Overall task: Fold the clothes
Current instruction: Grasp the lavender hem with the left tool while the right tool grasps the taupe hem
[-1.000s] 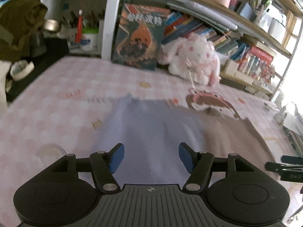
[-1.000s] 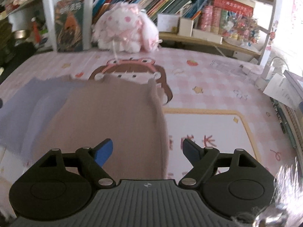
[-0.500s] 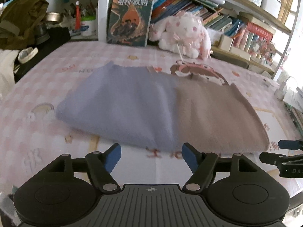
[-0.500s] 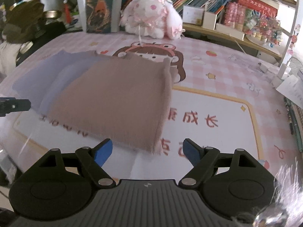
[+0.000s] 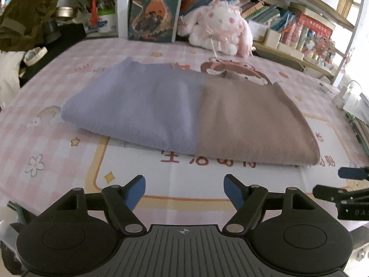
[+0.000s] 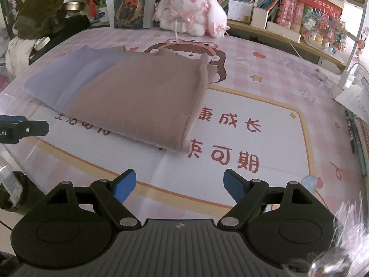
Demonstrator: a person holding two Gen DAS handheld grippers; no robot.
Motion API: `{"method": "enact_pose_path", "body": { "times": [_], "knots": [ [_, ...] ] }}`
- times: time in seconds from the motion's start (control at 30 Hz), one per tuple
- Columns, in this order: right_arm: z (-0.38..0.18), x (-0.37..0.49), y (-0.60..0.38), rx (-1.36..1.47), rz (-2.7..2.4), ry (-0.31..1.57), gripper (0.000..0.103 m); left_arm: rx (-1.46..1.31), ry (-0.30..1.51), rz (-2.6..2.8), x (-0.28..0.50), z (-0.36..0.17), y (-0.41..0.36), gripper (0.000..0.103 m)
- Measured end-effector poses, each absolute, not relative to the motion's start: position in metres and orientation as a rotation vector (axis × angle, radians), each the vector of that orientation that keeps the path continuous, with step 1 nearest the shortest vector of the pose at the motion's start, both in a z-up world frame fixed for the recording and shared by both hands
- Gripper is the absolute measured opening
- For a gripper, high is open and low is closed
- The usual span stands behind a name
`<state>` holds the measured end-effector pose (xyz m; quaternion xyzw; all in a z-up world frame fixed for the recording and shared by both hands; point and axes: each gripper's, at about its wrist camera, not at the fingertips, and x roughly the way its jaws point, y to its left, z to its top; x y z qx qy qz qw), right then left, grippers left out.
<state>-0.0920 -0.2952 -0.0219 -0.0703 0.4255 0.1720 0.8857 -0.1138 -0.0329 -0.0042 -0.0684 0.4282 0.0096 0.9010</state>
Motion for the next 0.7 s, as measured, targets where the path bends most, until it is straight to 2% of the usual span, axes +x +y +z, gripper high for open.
{"method": "enact_pose_path", "body": {
  "times": [0.43, 0.7],
  "knots": [
    [-0.021, -0.071, -0.271, -0.097, 0.303, 0.921, 0.082, -0.272, 0.963, -0.082, -0.091, -0.014, 0.016, 0.077],
    [-0.017, -0.061, -0.254, -0.083, 0.271, 0.923, 0.082, -0.549, 0.936, 0.023, -0.082, -0.025, 0.07, 0.077]
  ]
}}
